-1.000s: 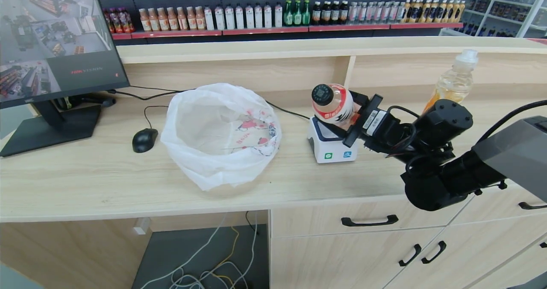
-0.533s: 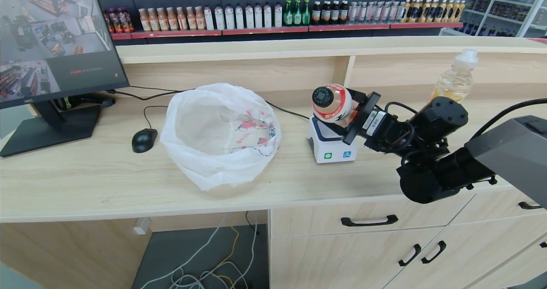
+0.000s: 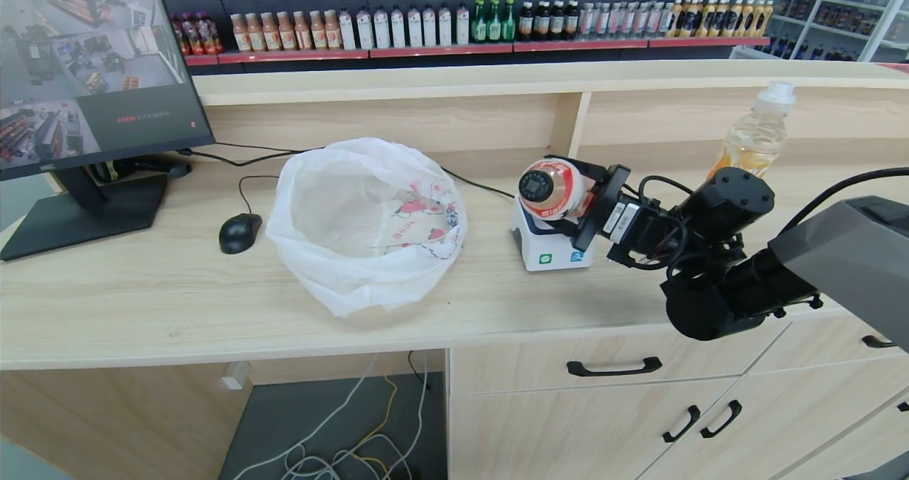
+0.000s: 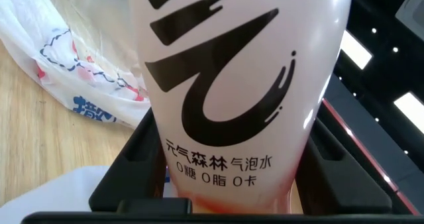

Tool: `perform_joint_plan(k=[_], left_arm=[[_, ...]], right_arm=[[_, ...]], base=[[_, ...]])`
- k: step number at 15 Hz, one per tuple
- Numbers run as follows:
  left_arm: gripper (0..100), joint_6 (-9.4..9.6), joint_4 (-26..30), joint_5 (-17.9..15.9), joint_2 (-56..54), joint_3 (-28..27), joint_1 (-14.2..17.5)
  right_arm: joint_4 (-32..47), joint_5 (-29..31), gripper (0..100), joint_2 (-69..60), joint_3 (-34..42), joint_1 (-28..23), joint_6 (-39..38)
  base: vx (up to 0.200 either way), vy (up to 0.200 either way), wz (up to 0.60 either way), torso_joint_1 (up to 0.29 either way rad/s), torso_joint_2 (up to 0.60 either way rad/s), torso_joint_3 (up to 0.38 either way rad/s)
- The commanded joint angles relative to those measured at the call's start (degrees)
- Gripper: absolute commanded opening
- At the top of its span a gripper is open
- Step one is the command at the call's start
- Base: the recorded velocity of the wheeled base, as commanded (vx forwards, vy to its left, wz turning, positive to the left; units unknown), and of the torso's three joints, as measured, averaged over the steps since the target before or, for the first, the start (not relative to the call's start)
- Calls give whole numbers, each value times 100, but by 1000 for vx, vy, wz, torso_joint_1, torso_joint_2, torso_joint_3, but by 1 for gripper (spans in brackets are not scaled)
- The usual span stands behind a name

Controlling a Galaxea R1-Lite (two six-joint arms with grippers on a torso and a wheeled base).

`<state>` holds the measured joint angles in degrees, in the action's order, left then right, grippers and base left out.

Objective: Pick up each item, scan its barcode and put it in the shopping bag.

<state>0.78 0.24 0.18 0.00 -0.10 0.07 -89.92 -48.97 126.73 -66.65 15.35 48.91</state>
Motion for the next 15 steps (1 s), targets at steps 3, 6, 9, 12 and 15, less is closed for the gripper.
perform_joint_plan(k=[3, 6, 9, 12, 15], left_arm=[[100, 1, 2, -1, 0, 1, 1], [100, 1, 2, -1, 0, 1, 1], [100, 1, 2, -1, 0, 1, 1], [100, 1, 2, -1, 0, 1, 1], [100, 1, 2, -1, 0, 1, 1]], right_arm=[[-8, 1, 0, 27, 55, -5, 75], [-8, -7, 0, 80, 82, -14, 101], [-8, 19, 0, 97, 90, -14, 128], [-8, 28, 0, 97, 64, -23, 93], [-8, 37, 0, 88, 46, -23, 84]], base=[[0, 0, 0, 0, 0, 0], [0, 0, 0, 0, 0, 0], [0, 0, 0, 0, 0, 0], [0, 0, 0, 0, 0, 0], [0, 0, 0, 0, 0, 0]])
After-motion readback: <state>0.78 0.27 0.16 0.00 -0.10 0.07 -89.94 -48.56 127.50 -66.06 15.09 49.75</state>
